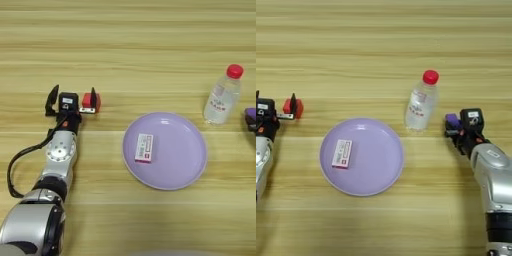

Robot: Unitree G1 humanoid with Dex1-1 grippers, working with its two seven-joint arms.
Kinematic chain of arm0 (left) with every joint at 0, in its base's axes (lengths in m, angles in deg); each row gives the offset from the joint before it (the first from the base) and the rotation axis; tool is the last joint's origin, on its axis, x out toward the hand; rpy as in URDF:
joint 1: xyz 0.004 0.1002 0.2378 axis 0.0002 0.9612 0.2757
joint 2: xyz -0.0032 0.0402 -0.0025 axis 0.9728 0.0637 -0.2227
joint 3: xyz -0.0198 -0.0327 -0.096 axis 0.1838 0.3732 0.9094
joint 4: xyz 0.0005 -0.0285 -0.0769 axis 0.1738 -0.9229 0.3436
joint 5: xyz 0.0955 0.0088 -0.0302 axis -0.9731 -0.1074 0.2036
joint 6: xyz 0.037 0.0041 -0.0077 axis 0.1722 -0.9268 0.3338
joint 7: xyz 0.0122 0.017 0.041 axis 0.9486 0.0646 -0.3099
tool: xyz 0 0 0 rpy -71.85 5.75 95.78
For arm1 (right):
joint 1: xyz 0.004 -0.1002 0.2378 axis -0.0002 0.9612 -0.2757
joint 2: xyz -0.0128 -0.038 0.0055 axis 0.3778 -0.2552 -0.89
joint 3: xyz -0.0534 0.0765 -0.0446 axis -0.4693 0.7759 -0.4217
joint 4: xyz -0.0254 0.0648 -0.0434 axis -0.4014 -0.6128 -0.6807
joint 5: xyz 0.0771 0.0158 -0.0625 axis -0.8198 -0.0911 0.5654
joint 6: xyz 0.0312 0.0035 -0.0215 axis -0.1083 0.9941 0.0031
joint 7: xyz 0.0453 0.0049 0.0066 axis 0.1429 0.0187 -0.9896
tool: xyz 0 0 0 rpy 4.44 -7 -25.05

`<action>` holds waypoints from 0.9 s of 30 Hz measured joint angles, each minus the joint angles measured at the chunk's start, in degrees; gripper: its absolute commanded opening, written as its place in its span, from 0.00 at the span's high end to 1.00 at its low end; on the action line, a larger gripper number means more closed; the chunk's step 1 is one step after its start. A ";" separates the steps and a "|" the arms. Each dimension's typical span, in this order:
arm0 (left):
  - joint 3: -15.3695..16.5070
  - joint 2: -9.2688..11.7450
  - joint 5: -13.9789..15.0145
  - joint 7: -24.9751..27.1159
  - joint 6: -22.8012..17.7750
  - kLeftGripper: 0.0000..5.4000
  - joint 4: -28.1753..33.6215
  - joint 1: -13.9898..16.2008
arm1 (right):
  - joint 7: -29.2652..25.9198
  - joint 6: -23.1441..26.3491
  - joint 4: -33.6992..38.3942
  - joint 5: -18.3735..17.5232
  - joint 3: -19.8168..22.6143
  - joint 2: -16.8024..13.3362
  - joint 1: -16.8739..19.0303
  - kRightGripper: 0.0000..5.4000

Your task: Move the objects on the table

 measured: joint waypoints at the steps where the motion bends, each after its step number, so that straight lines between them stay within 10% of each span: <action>1: 0.01 0.00 0.00 0.00 0.00 0.00 0.02 0.00 | -0.02 -0.41 -0.66 0.01 -0.17 0.12 -0.14 0.74; 27: 0.10 0.08 -0.02 -0.07 0.02 0.00 0.03 0.02 | 4.50 -9.37 11.30 0.19 2.85 1.85 -0.08 0.17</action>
